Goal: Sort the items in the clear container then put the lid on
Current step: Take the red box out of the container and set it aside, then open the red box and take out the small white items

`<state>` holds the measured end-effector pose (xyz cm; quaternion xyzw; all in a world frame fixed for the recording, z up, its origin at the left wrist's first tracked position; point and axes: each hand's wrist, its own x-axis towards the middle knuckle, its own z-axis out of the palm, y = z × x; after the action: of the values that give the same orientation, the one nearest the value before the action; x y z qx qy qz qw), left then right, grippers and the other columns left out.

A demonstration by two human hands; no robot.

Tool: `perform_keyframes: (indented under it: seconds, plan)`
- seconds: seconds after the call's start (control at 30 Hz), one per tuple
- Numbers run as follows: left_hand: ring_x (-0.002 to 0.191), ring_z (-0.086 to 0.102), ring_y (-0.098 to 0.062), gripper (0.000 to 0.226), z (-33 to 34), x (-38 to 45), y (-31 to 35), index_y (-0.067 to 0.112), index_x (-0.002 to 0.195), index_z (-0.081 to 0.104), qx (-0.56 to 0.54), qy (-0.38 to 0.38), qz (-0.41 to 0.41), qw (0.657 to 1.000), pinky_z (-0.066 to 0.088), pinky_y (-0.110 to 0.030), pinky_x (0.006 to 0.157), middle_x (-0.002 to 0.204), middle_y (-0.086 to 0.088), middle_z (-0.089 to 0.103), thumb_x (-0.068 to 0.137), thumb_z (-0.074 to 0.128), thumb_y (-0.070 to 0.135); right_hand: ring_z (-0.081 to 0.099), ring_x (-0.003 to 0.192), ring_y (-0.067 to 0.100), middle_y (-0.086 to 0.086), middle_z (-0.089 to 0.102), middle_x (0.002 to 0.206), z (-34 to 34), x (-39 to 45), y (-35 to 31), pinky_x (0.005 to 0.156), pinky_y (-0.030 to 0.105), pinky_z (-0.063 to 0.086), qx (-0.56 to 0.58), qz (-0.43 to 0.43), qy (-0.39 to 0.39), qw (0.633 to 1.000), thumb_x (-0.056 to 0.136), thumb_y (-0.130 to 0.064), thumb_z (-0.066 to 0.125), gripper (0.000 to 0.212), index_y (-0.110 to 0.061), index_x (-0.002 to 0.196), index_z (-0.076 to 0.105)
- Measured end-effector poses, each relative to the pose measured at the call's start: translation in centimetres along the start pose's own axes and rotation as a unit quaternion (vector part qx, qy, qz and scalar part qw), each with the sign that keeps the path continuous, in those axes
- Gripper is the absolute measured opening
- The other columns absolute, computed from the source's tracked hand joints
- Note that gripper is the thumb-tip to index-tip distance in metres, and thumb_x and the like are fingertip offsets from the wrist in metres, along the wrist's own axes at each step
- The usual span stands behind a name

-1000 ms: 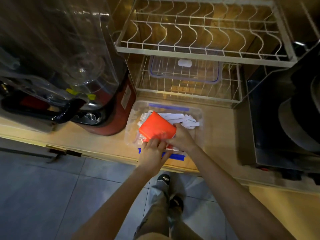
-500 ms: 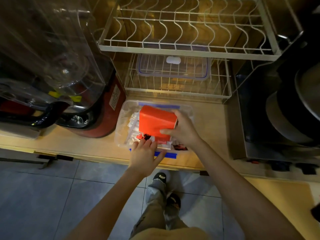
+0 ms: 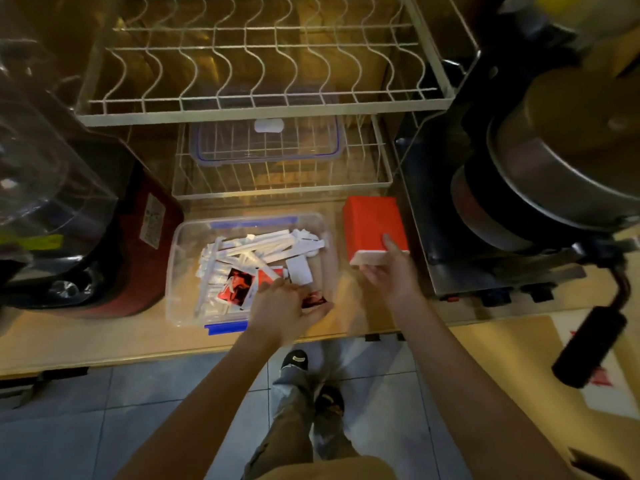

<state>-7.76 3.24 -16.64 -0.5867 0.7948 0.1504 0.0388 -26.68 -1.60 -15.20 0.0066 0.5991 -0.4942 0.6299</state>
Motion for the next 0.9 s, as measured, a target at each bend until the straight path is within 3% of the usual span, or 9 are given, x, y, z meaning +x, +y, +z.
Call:
perform_keyframes:
  seconds: [0.13,0.23,0.3,0.4,0.5,0.6,0.67,0.8,0.9]
  plan:
    - [0.092,0.062,-0.020,0.081,0.4,0.3,-0.4,0.027,0.111,0.062,-0.018,0.007,0.008,1.000,0.040,-0.028,0.068,0.101,-0.001,0.070,0.074,0.009,0.076,0.062,0.087,0.025,0.015,0.056,0.117,-1.0,1.3,1.3,0.066,0.031,0.055,-0.064,-0.025,0.058,0.996,0.083,-0.022,0.068,0.051,-0.009,0.127,0.045]
    - [0.095,0.062,-0.019,0.080,0.7,0.4,-0.3,0.026,0.117,0.056,-0.024,-0.004,0.011,1.000,0.042,-0.028,0.067,0.107,-0.001,0.068,0.076,0.009,0.075,0.063,0.093,0.029,0.017,0.058,0.120,-0.8,1.7,1.6,0.077,0.036,0.055,-0.080,-0.017,0.047,0.996,0.085,-0.021,0.066,0.048,-0.008,0.127,0.047]
    - [0.097,0.061,-0.019,0.078,0.7,0.5,-0.4,0.027,0.120,0.054,-0.022,-0.003,0.015,1.000,0.045,-0.029,0.069,0.109,-0.001,0.068,0.077,0.009,0.073,0.061,0.099,0.028,0.016,0.060,0.123,-0.7,1.7,1.6,0.084,0.035,0.051,-0.200,-0.047,0.048,0.977,0.084,-0.024,0.066,0.049,-0.009,0.127,0.049]
    - [0.099,0.062,-0.019,0.074,0.6,0.4,-0.4,0.027,0.122,0.052,-0.020,0.003,0.021,1.000,0.046,-0.029,0.070,0.110,0.000,0.068,0.079,0.012,0.072,0.056,0.107,0.029,0.018,0.058,0.126,-0.4,1.3,1.2,0.090,0.033,0.044,-0.384,-0.128,0.073,0.912,0.084,-0.027,0.065,0.050,-0.008,0.128,0.051]
    - [0.099,0.062,-0.019,0.073,0.5,0.4,-0.3,0.027,0.122,0.052,-0.027,0.004,0.020,0.999,0.043,-0.028,0.068,0.109,0.000,0.069,0.079,0.013,0.071,0.042,0.122,0.037,0.022,0.046,0.130,0.1,0.6,0.9,0.103,0.039,0.037,-0.532,-0.197,0.109,0.816,0.084,-0.026,0.063,0.052,-0.004,0.128,0.047]
    - [0.095,0.062,-0.019,0.073,0.2,0.5,-0.2,0.028,0.120,0.053,-0.049,-0.014,0.010,0.999,0.038,-0.027,0.064,0.105,-0.001,0.069,0.078,0.012,0.072,0.038,0.124,0.032,0.017,0.043,0.132,1.7,-1.0,1.0,0.106,0.042,0.036,-0.603,-0.325,0.099,0.722,0.083,-0.022,0.061,0.048,-0.007,0.127,0.046]
    - [0.088,0.063,-0.019,0.070,-0.2,0.5,-0.2,0.028,0.118,0.055,-0.093,-0.046,0.000,0.995,0.040,-0.027,0.063,0.098,-0.002,0.070,0.080,0.014,0.071,0.041,0.120,0.029,0.014,0.048,0.127,3.3,-2.0,1.4,0.103,0.039,0.037,-0.601,-0.406,0.056,0.687,0.085,-0.020,0.059,0.039,-0.008,0.121,0.051]
    - [0.081,0.064,-0.020,0.054,-1.8,0.3,-0.8,0.021,0.097,0.065,-0.250,-0.070,-0.022,0.965,0.050,-0.036,0.070,0.085,-0.007,0.071,0.091,0.025,0.055,0.053,0.107,0.024,0.012,0.055,0.117,6.5,-3.3,3.2,0.085,0.031,0.042,-0.575,-0.397,-0.107,0.708,0.087,-0.009,0.055,0.028,-0.005,0.114,0.056]
    - [0.079,0.064,-0.023,0.037,-2.8,0.3,-2.7,0.011,0.083,0.068,-0.277,-0.030,-0.058,0.959,0.051,-0.037,0.070,0.086,-0.009,0.072,0.090,0.038,0.033,0.056,0.105,0.024,0.014,0.058,0.117,7.7,-3.1,4.9,0.087,0.030,0.046,-0.562,-0.368,-0.160,0.723,0.087,-0.005,0.055,0.027,-0.002,0.114,0.055]
